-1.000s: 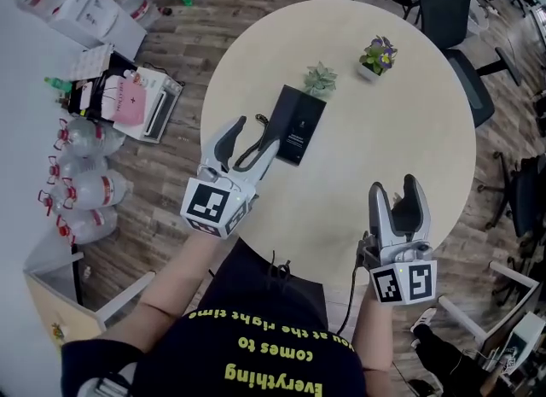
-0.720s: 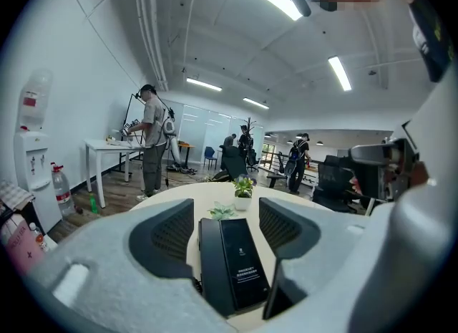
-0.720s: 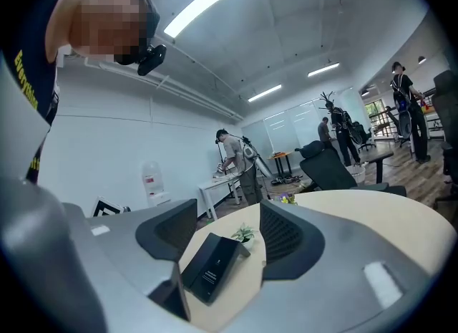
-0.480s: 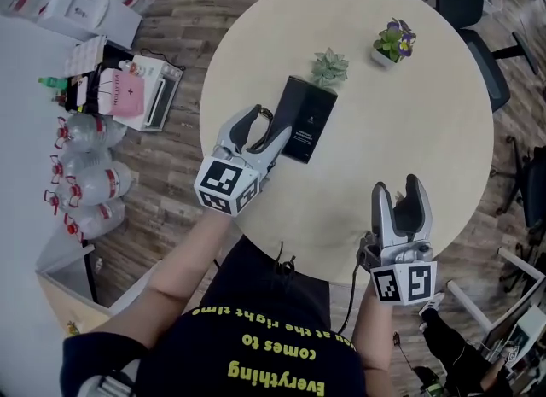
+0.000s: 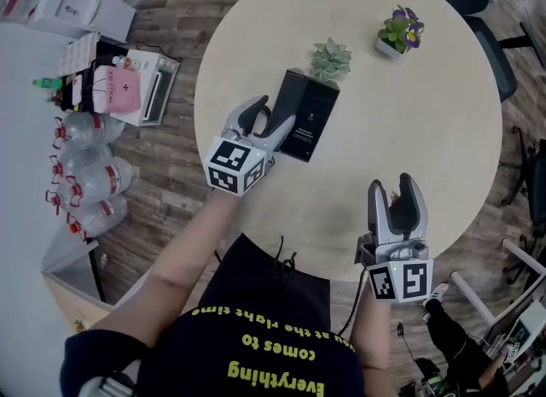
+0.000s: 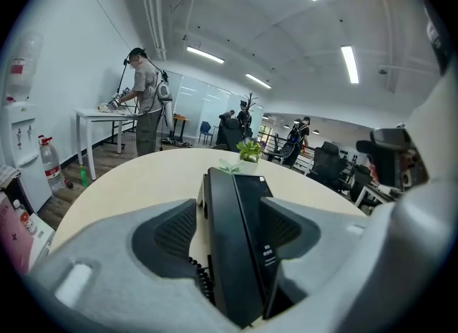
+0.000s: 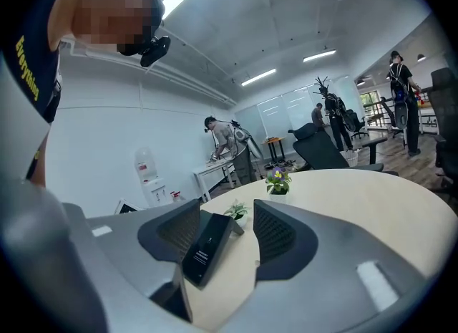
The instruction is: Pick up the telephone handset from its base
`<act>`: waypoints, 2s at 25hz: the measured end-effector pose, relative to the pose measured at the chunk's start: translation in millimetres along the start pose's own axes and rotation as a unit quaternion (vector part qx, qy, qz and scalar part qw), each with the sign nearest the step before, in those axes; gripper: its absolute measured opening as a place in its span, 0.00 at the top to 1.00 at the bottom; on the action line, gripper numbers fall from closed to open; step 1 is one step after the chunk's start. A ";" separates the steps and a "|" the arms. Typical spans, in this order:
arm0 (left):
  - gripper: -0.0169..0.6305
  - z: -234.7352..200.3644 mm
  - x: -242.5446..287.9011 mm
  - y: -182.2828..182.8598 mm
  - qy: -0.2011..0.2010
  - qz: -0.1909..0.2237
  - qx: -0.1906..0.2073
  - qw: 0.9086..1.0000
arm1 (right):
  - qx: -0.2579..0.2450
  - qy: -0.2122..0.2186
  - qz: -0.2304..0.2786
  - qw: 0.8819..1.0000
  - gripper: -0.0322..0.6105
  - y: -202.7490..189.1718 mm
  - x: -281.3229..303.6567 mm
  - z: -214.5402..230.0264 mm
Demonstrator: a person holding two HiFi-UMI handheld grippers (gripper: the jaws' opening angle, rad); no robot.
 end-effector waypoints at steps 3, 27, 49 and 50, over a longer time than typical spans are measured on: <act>0.54 -2.8 5.2 -3.5 -0.003 -0.005 -0.001 1.000 | 0.000 -0.001 -0.009 1.000 0.59 -6.1 3.0 0.4; 0.68 -2.4 23.0 -22.7 -0.038 -0.071 -0.032 0.996 | 0.001 0.000 -0.027 1.000 0.66 -11.4 3.2 1.5; 0.85 22.3 -33.4 23.4 -0.032 -0.014 -0.004 0.999 | -0.036 -0.022 0.026 0.999 0.83 25.7 -30.1 -8.3; 0.85 24.9 -38.0 28.6 -0.031 -0.007 -0.002 0.999 | -0.041 -0.020 0.030 0.999 0.84 28.9 -32.5 -10.6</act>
Point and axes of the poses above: the fingertips, and each gripper's own axes: x forward along the fingers, z to its right, y out of its top, the point moved 2 cm from there along -x, backward along the fingers, and after that the axes turned 2 degrees about -y, right-handed, at the moved point
